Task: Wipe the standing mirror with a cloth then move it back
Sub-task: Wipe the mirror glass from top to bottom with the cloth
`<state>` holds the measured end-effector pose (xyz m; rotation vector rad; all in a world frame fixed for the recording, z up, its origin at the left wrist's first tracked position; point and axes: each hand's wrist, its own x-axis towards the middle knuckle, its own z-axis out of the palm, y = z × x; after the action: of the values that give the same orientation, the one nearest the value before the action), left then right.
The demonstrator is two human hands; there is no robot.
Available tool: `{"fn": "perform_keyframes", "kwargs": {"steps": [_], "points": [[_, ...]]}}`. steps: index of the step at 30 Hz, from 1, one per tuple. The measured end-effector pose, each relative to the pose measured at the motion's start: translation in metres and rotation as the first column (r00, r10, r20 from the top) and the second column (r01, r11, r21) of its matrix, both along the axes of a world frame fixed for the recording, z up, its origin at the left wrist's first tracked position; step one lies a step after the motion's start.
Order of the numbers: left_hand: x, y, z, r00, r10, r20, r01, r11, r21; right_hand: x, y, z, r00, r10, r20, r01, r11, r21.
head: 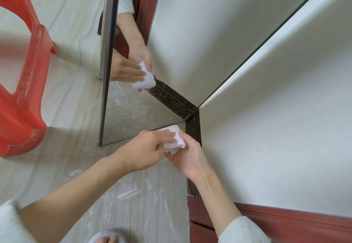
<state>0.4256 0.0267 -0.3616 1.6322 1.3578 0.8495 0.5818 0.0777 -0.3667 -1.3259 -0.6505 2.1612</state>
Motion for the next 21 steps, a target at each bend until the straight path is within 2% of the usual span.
{"fn": "perform_keyframes", "kwargs": {"steps": [3, 6, 9, 11, 13, 14, 16, 19, 21], "points": [[-0.004, -0.006, 0.000, 0.975, 0.199, 0.095, -0.186, 0.974, -0.131, 0.011, 0.003, -0.007, 0.998, -0.042, 0.042, 0.044, 0.999, -0.026], [-0.015, -0.018, -0.015, 0.901, 0.430, 0.048, -0.410, 0.884, -0.223, 0.021, 0.020, -0.016, 0.967, -0.168, 0.192, 0.175, 0.984, -0.019], [-0.040, -0.029, -0.044, 0.798, 0.592, -0.111, -0.596, 0.751, -0.283, 0.033, 0.049, -0.025, 0.857, -0.299, 0.421, 0.302, 0.951, 0.062], [-0.056, -0.034, -0.063, 0.750, 0.616, -0.240, -0.661, 0.686, -0.305, 0.039, 0.070, -0.032, 0.739, -0.335, 0.585, 0.294, 0.941, 0.168], [-0.068, -0.033, -0.074, 0.705, 0.662, -0.253, -0.705, 0.620, -0.345, 0.039, 0.089, -0.038, 0.629, -0.388, 0.674, 0.295, 0.921, 0.254], [-0.071, -0.031, -0.079, 0.691, 0.689, -0.220, -0.714, 0.601, -0.359, 0.036, 0.094, -0.042, 0.604, -0.392, 0.694, 0.308, 0.918, 0.250], [-0.074, -0.023, -0.081, 0.685, 0.717, -0.131, -0.709, 0.614, -0.346, 0.028, 0.099, -0.050, 0.621, -0.369, 0.691, 0.342, 0.921, 0.185], [-0.074, -0.011, -0.073, 0.724, 0.688, 0.054, -0.659, 0.712, -0.242, 0.022, 0.096, -0.064, 0.736, -0.299, 0.607, 0.321, 0.944, 0.075], [-0.072, -0.006, -0.069, 0.736, 0.660, 0.149, -0.641, 0.751, -0.160, 0.020, 0.098, -0.075, 0.727, -0.322, 0.607, 0.355, 0.932, 0.070]]}}
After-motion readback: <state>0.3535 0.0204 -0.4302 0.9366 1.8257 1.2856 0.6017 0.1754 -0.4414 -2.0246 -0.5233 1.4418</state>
